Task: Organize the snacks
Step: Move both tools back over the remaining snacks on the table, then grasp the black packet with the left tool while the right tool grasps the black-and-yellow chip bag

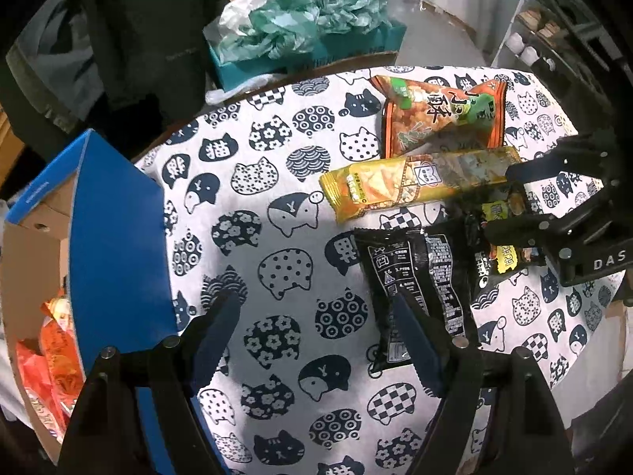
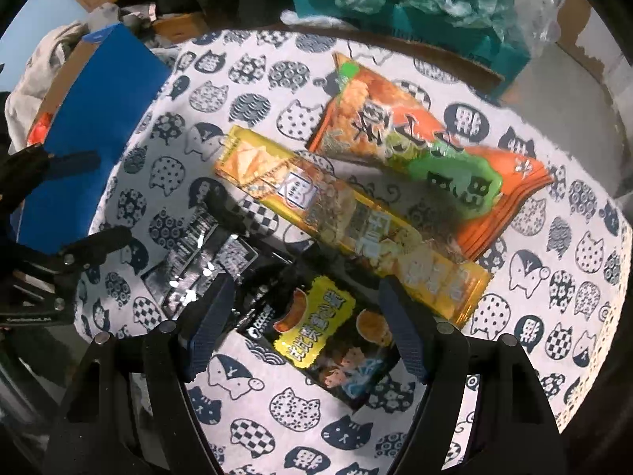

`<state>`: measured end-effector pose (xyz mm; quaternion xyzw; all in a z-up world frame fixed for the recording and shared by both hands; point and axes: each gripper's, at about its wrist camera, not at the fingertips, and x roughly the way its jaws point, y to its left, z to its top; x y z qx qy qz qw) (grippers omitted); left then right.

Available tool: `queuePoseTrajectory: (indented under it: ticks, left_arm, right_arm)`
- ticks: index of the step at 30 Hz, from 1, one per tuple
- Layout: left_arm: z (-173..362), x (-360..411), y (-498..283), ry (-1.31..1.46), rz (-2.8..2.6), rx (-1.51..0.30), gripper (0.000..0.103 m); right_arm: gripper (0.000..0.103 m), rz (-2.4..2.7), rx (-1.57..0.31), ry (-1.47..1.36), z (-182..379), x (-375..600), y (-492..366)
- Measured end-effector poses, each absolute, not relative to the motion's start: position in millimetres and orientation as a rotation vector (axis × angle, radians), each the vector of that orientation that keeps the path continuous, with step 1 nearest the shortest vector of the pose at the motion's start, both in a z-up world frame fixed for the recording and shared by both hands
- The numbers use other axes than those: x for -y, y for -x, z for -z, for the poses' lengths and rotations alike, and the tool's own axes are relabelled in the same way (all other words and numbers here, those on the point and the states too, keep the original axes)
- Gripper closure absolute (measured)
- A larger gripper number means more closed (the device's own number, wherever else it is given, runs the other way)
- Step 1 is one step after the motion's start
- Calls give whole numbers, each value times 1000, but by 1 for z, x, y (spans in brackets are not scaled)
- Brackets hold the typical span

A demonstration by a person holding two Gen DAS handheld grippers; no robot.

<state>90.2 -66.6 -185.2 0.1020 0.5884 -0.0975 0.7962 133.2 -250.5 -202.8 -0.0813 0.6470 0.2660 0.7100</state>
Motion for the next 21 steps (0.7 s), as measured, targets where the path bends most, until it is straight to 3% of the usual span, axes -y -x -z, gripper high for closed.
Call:
queuePoseTrajectory:
  ticks: [21]
  left_arm:
    - [200,88,-81,-192,270,-1337,22]
  right_arm:
    - [25,-552,-1503,214,224,279,-88]
